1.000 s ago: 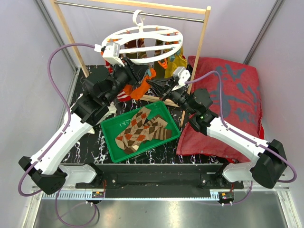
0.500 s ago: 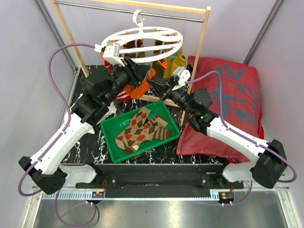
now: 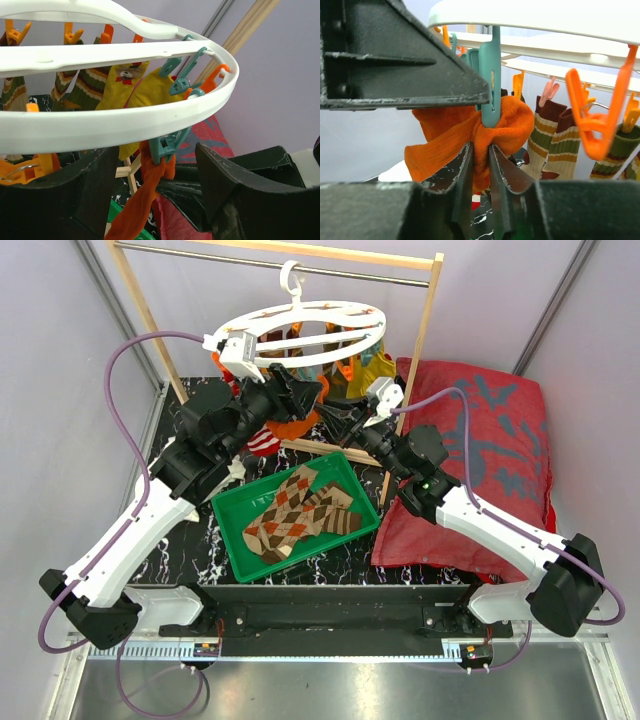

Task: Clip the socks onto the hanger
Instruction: Clamp the sock onto the hanger, then reset both arms

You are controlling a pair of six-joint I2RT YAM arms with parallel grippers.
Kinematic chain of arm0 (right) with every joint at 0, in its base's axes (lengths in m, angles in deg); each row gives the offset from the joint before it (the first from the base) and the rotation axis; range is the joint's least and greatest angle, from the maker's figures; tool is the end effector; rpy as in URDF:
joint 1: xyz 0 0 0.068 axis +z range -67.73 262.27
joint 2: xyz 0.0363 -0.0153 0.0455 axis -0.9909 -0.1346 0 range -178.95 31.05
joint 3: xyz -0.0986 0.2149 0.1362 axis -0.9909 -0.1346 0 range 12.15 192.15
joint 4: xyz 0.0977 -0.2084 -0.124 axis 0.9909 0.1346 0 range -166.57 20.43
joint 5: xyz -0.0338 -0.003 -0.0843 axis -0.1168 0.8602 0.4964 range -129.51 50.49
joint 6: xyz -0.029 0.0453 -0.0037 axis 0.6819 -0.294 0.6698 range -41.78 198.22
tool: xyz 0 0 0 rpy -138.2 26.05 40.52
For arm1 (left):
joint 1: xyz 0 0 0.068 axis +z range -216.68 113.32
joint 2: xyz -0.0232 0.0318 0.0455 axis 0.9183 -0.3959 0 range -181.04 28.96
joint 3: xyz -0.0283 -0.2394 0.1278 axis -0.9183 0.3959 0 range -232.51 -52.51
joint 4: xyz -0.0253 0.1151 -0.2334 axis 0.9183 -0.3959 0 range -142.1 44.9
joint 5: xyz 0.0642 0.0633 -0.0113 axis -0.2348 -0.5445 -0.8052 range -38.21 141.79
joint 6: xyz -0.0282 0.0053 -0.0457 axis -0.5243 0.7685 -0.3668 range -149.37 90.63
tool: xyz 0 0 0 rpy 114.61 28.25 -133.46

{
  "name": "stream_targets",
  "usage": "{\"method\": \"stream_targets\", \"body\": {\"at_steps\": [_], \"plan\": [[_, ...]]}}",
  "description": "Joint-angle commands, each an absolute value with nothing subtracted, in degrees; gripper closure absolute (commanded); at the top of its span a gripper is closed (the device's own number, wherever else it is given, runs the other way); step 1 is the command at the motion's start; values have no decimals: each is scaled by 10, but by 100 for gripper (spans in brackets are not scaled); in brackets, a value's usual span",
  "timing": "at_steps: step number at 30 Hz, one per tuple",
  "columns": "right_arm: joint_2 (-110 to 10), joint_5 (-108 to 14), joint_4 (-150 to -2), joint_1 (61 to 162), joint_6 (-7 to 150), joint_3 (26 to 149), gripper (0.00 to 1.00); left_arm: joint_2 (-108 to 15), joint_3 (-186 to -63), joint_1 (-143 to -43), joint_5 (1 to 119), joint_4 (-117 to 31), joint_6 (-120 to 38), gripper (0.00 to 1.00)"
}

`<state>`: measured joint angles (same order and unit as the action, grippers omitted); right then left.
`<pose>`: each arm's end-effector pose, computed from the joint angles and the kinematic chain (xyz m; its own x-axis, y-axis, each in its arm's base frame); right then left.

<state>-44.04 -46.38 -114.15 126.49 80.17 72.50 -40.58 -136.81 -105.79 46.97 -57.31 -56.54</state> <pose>0.2156 0.2158 0.4067 0.3044 0.2490 -0.9194 -0.7616 0.6434 -0.0780 0.2026 -0.1608 0.4861 -0.2267 -0.4022 -0.8870 0.5171 0.7221 -0.4596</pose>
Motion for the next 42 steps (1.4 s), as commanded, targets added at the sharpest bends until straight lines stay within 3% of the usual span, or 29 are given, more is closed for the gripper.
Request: {"method": "stream_targets", "body": {"at_steps": [1, 16, 25, 42], "plan": [[-436, -438, -1140, 1260, 811, 746, 70, -395, -1386, -1058, 456, -567, -550, 34], [-395, -426, -1072, 1260, 816, 734, 30, -400, -1386, -1050, 443, -571, -545, 32], [-353, -399, -944, 1259, 816, 740, 7, -395, -1388, -1045, 438, -574, -540, 32], [-330, -456, -834, 1159, 746, 785, 4, -387, -1387, -1036, 437, -580, -539, 31]]}}
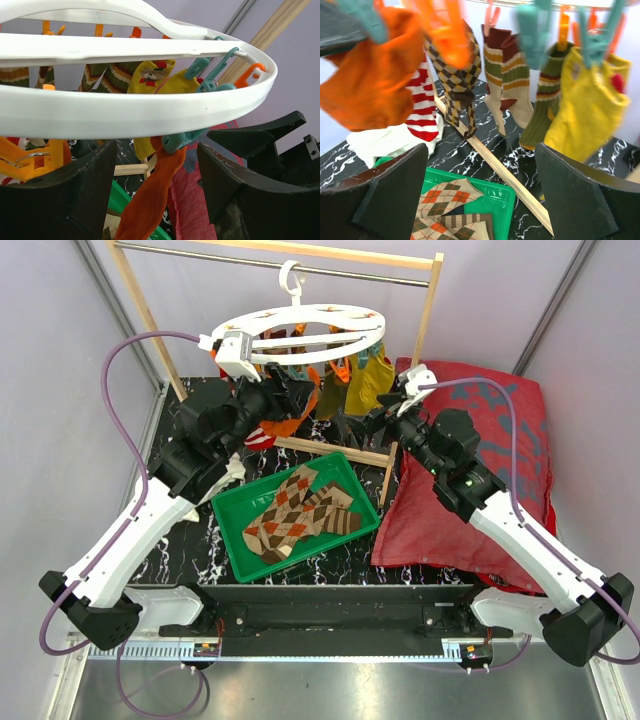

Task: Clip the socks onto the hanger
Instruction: Reset both arms

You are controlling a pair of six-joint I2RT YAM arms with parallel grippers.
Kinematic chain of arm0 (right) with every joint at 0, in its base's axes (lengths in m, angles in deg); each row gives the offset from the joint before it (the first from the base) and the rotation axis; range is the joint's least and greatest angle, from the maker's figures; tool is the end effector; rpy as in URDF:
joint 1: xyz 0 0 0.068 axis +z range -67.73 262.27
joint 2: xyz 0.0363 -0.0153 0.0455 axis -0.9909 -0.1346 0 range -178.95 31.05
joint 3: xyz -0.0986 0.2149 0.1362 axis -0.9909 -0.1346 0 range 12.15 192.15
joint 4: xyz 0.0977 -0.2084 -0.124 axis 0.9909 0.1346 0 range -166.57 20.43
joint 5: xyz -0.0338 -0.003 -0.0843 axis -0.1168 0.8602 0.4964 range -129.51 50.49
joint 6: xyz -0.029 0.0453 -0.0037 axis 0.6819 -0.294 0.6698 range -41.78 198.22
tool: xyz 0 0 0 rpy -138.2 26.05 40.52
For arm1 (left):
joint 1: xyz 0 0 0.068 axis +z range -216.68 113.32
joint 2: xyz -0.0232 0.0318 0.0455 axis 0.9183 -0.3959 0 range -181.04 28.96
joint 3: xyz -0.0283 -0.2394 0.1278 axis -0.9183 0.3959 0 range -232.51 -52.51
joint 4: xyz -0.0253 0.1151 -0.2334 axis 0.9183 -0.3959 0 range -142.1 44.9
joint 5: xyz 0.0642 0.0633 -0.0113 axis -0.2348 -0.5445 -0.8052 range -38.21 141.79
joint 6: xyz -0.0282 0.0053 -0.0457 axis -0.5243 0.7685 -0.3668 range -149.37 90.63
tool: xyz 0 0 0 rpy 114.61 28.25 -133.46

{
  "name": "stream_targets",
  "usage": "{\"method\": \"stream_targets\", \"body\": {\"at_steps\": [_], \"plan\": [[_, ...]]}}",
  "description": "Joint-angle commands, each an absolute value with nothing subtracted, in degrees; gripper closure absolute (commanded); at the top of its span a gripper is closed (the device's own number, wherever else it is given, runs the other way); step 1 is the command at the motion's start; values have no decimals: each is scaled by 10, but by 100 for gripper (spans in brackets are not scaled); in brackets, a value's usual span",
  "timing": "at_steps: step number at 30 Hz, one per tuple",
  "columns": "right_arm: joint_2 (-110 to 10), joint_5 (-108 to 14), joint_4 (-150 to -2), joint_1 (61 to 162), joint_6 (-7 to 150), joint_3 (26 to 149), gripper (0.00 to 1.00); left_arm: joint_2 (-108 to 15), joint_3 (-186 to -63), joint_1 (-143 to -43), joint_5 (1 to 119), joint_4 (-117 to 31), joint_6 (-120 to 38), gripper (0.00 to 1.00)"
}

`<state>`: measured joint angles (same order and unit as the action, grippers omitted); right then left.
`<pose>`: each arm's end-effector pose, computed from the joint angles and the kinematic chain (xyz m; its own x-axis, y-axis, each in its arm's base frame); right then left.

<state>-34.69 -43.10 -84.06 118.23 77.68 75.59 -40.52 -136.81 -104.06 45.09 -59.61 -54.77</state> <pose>0.2154 0.1591 0.4142 0.0674 0.0604 -0.9959 -0.6374 0.7706 0.0036 0.2078 -0.1535 0.4819 -0.2151 -0.3719 -0.9030 0.4628 0.7754 -0.4296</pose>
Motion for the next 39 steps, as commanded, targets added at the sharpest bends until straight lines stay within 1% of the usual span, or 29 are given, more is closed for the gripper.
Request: {"method": "stream_targets", "body": {"at_steps": [1, 21, 26, 31, 35, 39], "plan": [[-328, -458, -833, 1157, 740, 785, 4, -386, -1386, -1035, 436, -579, -539, 31], [-289, -467, -829, 1142, 755, 767, 4, -369, -1381, -1032, 433, -580, -538, 31], [-267, -444, -823, 1143, 768, 755, 4, -349, -1378, -1030, 420, -590, -528, 30], [-225, -375, -815, 1143, 779, 731, 4, -313, -1363, -1030, 390, -600, -504, 26], [-178, -322, -801, 1143, 807, 709, 4, -274, -1330, -1029, 337, -609, -468, 22], [-132, -249, -784, 1143, 810, 677, 3, -209, -1279, -1029, 269, -619, -433, 11]]}}
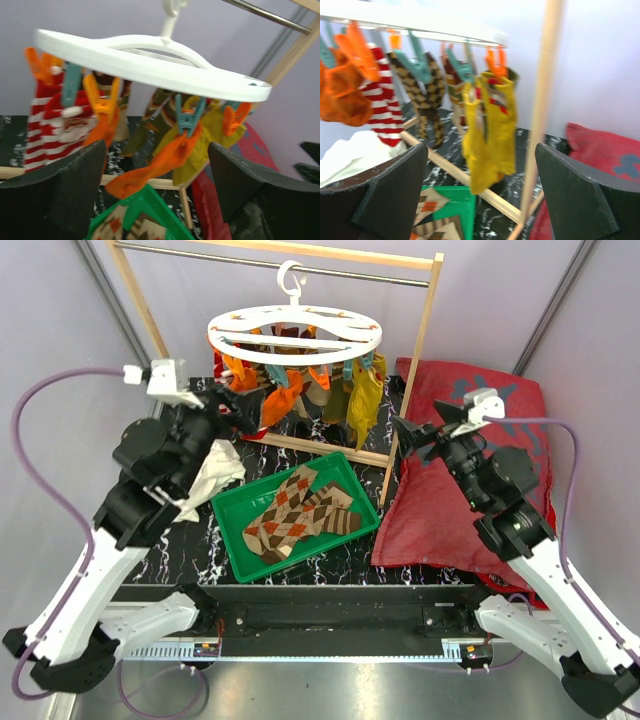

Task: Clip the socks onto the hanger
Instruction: Reset both arms

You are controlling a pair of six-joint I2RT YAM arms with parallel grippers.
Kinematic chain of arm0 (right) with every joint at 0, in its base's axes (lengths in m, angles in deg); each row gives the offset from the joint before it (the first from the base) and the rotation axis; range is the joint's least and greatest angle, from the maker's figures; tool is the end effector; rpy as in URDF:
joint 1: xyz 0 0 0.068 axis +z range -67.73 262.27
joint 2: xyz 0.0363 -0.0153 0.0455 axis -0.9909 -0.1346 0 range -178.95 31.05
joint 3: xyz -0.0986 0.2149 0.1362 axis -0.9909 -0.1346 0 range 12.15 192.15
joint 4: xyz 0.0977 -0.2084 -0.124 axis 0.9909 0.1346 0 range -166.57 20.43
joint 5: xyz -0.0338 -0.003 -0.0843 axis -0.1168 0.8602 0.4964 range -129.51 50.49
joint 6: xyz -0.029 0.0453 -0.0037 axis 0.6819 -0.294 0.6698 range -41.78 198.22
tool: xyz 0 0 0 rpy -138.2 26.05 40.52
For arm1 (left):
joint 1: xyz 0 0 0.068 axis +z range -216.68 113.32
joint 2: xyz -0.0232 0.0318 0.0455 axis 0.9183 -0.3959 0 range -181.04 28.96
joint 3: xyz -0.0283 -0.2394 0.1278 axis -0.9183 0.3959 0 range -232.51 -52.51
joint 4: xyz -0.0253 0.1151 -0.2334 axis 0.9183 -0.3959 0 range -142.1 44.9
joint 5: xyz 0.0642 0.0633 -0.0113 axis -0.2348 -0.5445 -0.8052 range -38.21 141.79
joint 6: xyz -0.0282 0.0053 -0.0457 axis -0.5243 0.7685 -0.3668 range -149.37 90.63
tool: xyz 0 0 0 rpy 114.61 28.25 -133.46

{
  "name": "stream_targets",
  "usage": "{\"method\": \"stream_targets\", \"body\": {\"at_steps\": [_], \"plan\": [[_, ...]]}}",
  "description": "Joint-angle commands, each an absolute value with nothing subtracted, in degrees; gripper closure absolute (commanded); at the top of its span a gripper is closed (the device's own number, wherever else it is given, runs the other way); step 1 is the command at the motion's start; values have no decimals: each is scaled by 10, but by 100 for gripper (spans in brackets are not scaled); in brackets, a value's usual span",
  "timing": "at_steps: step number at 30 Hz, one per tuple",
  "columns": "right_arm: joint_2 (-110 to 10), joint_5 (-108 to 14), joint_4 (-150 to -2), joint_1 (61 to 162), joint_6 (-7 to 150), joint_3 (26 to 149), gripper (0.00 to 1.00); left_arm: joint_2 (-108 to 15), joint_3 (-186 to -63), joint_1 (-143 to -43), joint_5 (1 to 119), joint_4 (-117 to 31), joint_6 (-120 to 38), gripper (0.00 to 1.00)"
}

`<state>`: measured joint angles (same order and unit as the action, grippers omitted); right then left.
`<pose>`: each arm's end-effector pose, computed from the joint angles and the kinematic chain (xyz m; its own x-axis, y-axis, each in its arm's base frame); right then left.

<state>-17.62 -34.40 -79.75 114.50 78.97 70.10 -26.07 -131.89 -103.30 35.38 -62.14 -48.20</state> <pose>0.1579 0.0958 0.4341 0.1887 0.1034 -0.9766 -0.4554 0.8903 0.0063 0.1460 -0.0959 0.4992 -0.0156 -0.3744 -0.9271 0.3618 0.8623 -0.3543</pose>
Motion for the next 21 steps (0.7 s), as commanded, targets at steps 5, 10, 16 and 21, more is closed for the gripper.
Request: {"method": "stream_targets", "body": {"at_steps": [5, 10, 16, 21], "plan": [[-54, -164, -769, 1143, 817, 635, 2, -111, -1174, -1029, 156, -627, -417, 1], [8, -85, -739, 1143, 825, 586, 2, 13, -1083, -1029, 91, -634, -415, 1], [76, -34, -708, 1143, 826, 555, 1, 131, -996, -1029, 56, -632, -410, 1], [105, -8, -695, 1143, 837, 547, 1, 174, -980, -1029, 41, -634, -382, 1]]}}
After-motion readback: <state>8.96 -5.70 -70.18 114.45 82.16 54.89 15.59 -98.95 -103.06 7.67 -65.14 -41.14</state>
